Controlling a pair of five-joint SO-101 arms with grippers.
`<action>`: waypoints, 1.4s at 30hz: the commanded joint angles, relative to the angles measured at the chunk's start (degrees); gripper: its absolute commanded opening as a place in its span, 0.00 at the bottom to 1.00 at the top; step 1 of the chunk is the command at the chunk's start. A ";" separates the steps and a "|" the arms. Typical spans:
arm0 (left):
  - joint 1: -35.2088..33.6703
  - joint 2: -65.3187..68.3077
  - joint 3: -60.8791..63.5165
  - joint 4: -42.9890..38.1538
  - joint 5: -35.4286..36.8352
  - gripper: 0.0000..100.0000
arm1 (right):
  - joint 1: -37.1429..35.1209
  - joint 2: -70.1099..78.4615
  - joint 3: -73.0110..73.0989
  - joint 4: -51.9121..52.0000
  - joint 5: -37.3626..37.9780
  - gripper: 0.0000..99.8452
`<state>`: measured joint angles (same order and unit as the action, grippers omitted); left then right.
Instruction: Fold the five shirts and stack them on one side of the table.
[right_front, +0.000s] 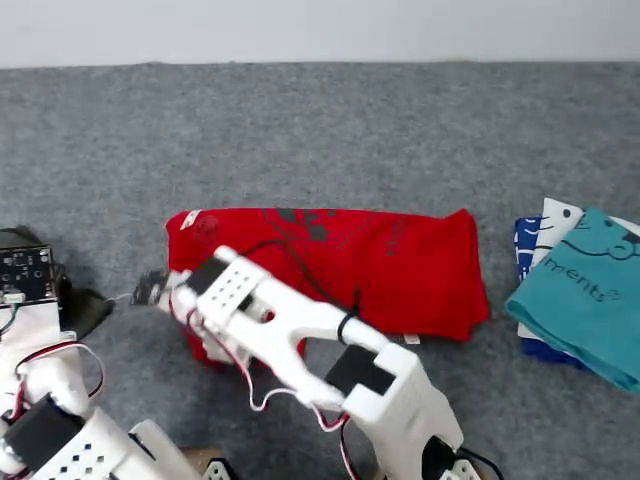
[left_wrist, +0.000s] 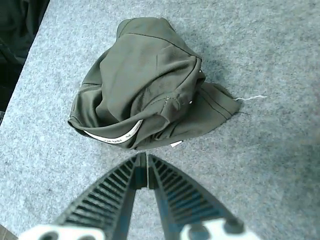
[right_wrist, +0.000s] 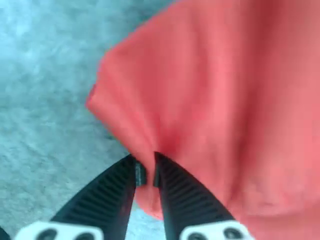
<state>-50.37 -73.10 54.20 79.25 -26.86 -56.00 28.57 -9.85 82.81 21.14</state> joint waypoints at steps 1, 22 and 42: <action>-0.09 0.44 -0.22 -1.23 -0.53 0.02 | 4.00 -0.48 -8.53 3.65 2.81 0.01; -0.09 0.00 -0.22 -0.88 -0.62 0.02 | 20.97 8.66 -21.63 -0.66 11.08 0.18; -0.09 0.00 -0.31 -0.88 -0.62 0.02 | 15.34 8.31 -39.47 20.26 -1.49 0.01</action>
<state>-50.37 -73.10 54.20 79.25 -26.86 -43.60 39.91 -49.58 100.48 23.52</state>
